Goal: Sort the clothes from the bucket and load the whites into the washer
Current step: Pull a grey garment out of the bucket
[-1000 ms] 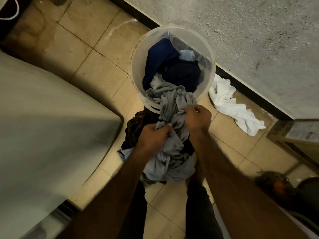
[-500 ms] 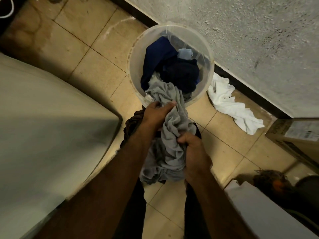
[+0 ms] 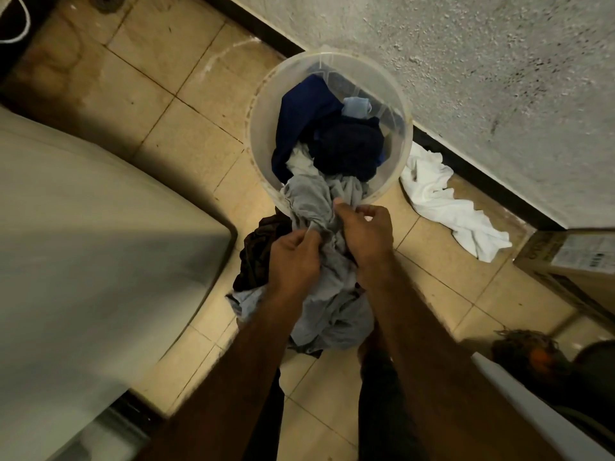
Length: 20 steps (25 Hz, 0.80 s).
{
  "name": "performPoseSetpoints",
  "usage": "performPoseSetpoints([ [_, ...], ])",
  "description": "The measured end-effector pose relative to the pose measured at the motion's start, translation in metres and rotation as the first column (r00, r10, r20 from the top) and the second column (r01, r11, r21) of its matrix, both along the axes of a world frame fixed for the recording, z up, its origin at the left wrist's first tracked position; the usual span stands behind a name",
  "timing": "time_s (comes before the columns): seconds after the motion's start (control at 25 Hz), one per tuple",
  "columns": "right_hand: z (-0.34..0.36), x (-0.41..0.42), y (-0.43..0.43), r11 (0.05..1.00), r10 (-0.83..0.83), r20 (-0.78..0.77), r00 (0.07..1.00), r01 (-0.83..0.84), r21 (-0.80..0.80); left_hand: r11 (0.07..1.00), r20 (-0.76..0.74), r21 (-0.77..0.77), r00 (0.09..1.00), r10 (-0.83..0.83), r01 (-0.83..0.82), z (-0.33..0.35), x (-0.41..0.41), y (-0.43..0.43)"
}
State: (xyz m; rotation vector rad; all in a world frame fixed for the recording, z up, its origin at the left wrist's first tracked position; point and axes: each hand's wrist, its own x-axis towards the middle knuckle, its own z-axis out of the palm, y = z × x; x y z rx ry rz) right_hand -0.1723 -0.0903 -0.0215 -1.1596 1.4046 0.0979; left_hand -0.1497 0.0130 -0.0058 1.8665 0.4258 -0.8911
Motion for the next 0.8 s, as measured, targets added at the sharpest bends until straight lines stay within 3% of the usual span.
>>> performPoseSetpoints([
  [0.16,-0.022,0.022,-0.01,0.972,0.218,-0.067,0.974,-0.223,-0.072,0.997,0.086,-0.036,0.995,-0.059,0.062,0.016,-0.021,0.014],
  [0.28,-0.025,0.025,-0.015,0.924,0.36,-0.119,0.925,-0.371,-0.09,0.998,0.061,-0.066,0.998,-0.016,0.02,0.02,-0.027,0.024],
  [0.4,-0.018,0.01,-0.011,0.939,0.291,-0.093,0.952,-0.303,-0.162,0.991,-0.028,-0.088,0.994,0.102,-0.104,0.018,-0.017,0.028],
  [0.48,-0.003,-0.002,-0.006,0.972,0.214,-0.019,0.977,-0.215,-0.097,0.98,-0.072,-0.074,0.981,0.179,-0.184,0.014,-0.006,0.021],
  [0.56,0.01,-0.016,0.004,0.956,0.295,-0.016,0.955,-0.295,0.0,0.98,-0.066,-0.029,0.979,0.192,-0.194,0.004,0.006,0.014],
  [0.6,0.013,-0.025,0.01,0.955,0.297,-0.025,0.955,-0.296,0.026,0.984,-0.049,-0.043,0.984,0.171,-0.173,-0.001,0.014,0.01],
  [0.68,0.014,-0.039,0.024,0.99,0.081,0.013,0.997,-0.082,0.117,0.989,-0.088,-0.108,0.991,0.096,-0.105,-0.01,0.028,0.004],
  [0.8,0.02,-0.061,0.038,0.98,0.095,0.082,0.992,-0.108,0.167,0.998,-0.224,-0.064,0.974,-0.035,0.022,-0.025,0.034,-0.006],
])
